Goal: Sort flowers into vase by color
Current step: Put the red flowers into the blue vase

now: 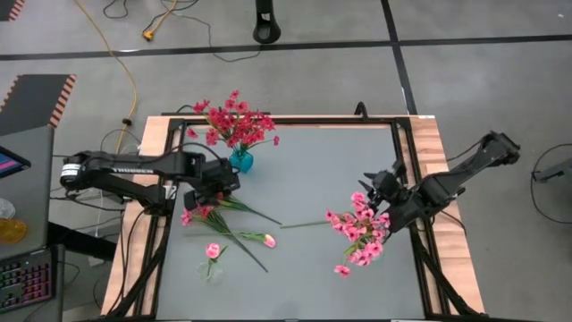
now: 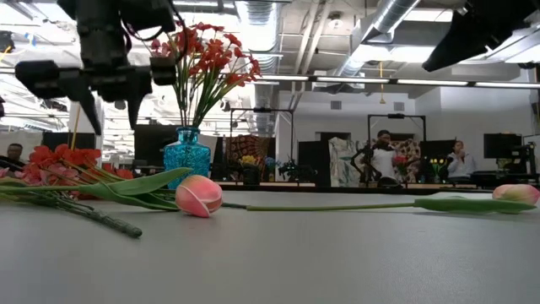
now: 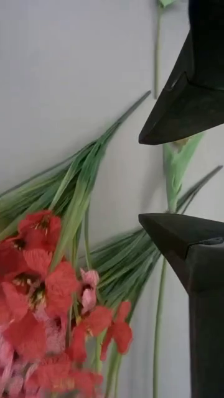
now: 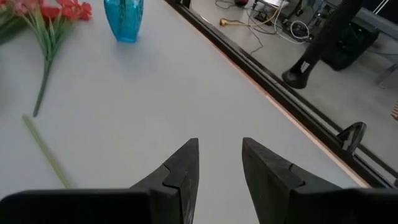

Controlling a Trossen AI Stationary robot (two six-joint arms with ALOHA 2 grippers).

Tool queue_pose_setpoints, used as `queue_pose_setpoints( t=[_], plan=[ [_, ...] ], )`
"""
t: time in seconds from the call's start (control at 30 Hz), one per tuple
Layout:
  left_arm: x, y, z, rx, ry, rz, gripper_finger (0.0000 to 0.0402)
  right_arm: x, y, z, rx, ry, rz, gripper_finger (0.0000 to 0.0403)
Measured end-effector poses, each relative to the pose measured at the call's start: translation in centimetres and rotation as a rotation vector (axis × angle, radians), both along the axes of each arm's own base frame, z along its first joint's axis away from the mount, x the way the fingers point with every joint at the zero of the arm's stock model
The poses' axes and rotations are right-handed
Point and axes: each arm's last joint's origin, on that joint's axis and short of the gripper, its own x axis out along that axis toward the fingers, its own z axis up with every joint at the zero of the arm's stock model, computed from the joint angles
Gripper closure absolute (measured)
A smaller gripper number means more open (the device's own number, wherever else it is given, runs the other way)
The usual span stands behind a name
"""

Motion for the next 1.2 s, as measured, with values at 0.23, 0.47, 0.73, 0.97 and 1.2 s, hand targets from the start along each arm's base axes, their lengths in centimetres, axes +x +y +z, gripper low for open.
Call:
queue_pose_setpoints(
  t=[0.23,0.47,0.73,0.97,1.2],
  plan=[
    [-0.6,-0.1,-2.3,-0.040,0.034,0.057,0.0223,0.8,0.5,-0.8,-0.026,0.043,0.000,0.0255],
    [-0.7,-0.1,-4.0,-0.047,0.015,0.114,0.0223,1.1,0.7,-1.1,-0.032,0.053,-0.001,0.0255],
    [-0.9,0.0,-5.6,-0.030,-0.004,0.198,0.0223,1.1,0.7,-1.1,-0.033,0.054,-0.001,0.0255],
    [-1.3,0.1,-6.6,0.004,-0.006,0.256,0.0223,1.1,0.6,-1.1,-0.034,0.055,-0.001,0.0255],
    [-1.7,0.3,-7.2,0.072,0.005,0.303,0.0223,1.1,0.6,-1.1,-0.034,0.055,-0.001,0.0255]
  ],
)
